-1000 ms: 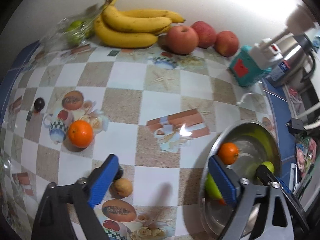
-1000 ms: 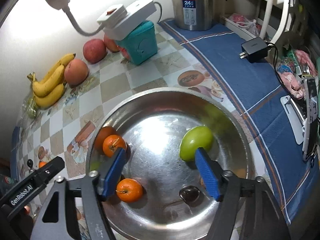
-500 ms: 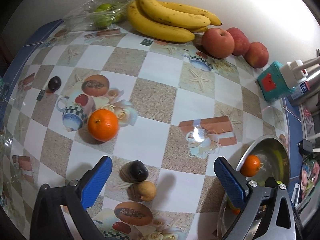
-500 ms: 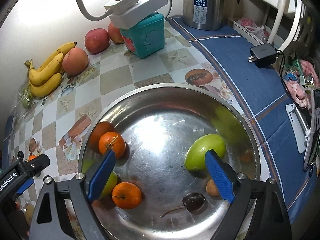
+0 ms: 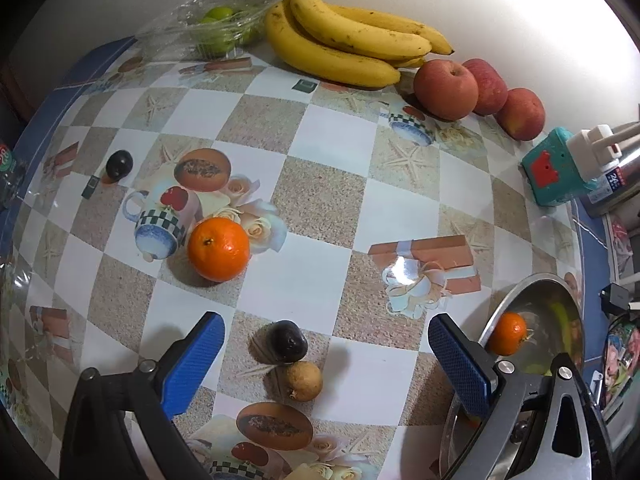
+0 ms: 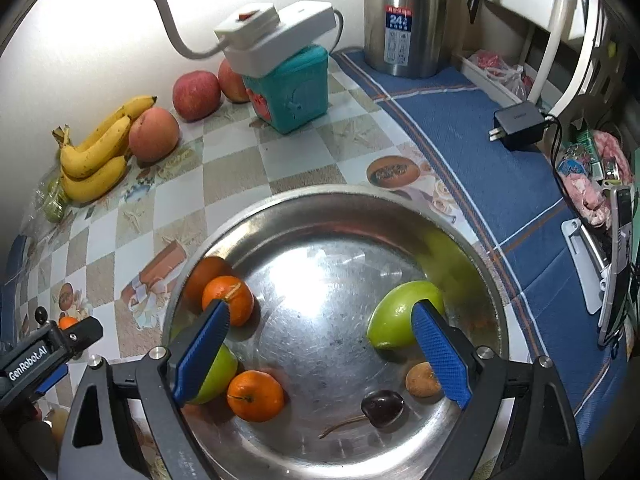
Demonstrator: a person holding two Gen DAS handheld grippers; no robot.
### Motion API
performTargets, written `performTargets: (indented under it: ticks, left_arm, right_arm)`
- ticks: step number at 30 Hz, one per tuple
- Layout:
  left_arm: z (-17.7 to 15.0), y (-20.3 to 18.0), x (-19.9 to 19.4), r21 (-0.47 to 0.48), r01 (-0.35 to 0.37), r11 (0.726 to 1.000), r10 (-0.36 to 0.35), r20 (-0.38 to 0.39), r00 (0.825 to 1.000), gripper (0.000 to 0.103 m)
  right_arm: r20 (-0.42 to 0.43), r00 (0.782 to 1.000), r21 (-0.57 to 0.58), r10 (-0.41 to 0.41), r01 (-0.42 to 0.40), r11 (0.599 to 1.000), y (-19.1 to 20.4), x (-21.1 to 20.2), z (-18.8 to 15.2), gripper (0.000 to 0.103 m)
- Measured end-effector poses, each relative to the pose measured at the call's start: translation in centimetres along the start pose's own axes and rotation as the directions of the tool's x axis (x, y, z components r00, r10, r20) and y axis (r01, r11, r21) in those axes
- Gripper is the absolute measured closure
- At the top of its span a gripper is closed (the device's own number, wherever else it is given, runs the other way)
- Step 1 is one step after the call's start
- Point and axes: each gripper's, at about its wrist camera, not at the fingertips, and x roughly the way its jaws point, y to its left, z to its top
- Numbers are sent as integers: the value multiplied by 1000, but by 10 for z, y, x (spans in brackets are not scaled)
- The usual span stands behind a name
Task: Organize fruits
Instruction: 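Withdraw both grippers from the basin toward the kiwi and dark plum, then grasp the brown kiwi with the right gripper while the left gripper approaches the dark plum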
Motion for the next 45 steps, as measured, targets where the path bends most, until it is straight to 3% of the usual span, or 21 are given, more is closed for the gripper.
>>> performTargets:
  ticks: [7,17,20,24,32,39,45]
  left_arm:
    - [2,5,-20,47,10,999,-12,45,999,0]
    - [8,55,-44,91,-81,993,70,121,990,0]
    - [10,74,-49,76,-94,993,84,125,989,0]
    - [12,104,-51,26,-58,998,55,100,993,0]
    - [10,152,-59,-68,-86,994,93,105,990,0]
    - [5,172,-63,-97,-87,991,97,104,990,0]
    - [2,178,-66,-109,-78,991,90,111,990,0]
  right_arm:
    - [39,997,-7,63,-63,998,12,-19,-1,10]
    - [17,987,-63,157,-155,986,44,-29,-13,10]
    - [-13,984,-98,179,-179,979,59,-26,-19,10]
    - [-38,979,-143,199,-203,969,78,-26,-28,10]
    - [-88,968,-236,236,-250,939,122,-28,-49,10]
    - [-136,954,-335,268,-299,894,160,-30,-70,10]
    - [-161,926,-347,340,-376,859,177,-28,-79,10]
